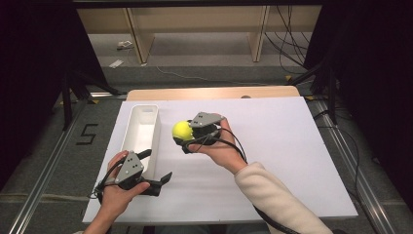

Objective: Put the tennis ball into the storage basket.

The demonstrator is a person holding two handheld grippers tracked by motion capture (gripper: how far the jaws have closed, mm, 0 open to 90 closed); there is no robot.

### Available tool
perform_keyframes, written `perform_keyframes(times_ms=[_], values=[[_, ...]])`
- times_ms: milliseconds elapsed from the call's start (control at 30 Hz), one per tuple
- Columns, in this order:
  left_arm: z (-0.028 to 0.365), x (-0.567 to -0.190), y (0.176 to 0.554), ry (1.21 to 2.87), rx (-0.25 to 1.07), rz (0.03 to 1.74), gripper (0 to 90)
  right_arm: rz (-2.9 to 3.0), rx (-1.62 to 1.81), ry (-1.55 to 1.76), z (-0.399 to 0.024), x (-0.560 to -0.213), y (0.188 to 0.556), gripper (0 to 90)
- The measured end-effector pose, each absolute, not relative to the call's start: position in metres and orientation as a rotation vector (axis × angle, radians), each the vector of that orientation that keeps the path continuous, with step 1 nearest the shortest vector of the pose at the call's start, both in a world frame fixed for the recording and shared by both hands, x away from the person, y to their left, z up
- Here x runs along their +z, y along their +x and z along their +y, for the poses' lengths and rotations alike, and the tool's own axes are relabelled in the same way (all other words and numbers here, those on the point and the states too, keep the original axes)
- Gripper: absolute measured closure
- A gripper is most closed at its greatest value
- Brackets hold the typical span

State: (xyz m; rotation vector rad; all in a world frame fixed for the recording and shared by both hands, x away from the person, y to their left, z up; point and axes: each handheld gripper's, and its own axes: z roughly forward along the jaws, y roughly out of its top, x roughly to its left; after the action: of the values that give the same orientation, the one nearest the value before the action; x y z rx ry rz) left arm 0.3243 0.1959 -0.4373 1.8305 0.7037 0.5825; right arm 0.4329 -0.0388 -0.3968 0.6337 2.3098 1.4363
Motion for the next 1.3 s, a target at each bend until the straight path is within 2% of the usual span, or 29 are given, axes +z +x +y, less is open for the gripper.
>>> perform_keyframes(times_ms=[333,1300], values=[[0.197,-0.437,0.326,1.829,0.617,0.696,0.3,2.313,1.439,0.626,-0.031,-0.394,0.436,26.0],[0.196,-0.437,0.324,1.831,0.582,0.704,0.3,2.313,1.432,0.612,-0.017,-0.387,0.444,26.0]])
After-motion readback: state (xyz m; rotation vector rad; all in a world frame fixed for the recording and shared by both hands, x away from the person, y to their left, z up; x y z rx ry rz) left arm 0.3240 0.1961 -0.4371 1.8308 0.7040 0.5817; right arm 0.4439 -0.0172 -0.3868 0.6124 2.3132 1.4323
